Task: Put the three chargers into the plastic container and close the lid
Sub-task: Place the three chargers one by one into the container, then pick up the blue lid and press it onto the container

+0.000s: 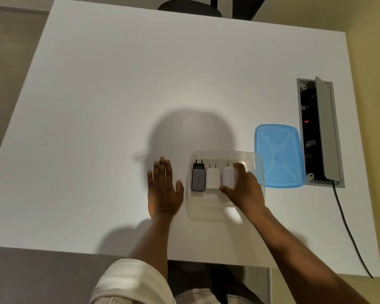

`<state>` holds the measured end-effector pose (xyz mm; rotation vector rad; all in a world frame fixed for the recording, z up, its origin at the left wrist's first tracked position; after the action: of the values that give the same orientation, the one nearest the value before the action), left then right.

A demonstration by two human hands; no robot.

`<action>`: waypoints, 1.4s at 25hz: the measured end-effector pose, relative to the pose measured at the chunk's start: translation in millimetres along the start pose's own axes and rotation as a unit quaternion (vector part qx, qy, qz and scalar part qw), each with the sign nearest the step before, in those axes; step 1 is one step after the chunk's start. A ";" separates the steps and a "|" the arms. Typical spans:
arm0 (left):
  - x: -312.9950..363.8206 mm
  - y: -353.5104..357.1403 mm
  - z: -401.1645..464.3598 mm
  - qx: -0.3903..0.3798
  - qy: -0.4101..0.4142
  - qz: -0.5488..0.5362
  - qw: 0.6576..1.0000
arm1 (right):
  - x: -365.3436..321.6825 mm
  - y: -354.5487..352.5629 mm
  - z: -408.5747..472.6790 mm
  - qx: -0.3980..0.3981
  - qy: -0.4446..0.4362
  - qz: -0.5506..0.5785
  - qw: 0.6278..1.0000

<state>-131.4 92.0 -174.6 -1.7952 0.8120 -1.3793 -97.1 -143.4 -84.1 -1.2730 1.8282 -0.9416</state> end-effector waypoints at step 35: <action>144.9 -103.3 50.0 0.049 0.039 -0.214 0.975 | 144.5 -83.6 -22.8 0.203 0.017 0.263 0.943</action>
<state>-44.1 36.8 -21.3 -1.9192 0.3967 -1.7387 -118.3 -298.3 -21.3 -0.4807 1.7480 -0.9669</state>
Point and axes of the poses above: each hand's wrist, its own z-axis towards the middle knuckle, its own y-axis out of the palm, x = y × z, the point moved 2 cm from there along z, towards the middle knuckle, and after that the axes turned 14 degrees about -z, right-handed, at the moved point
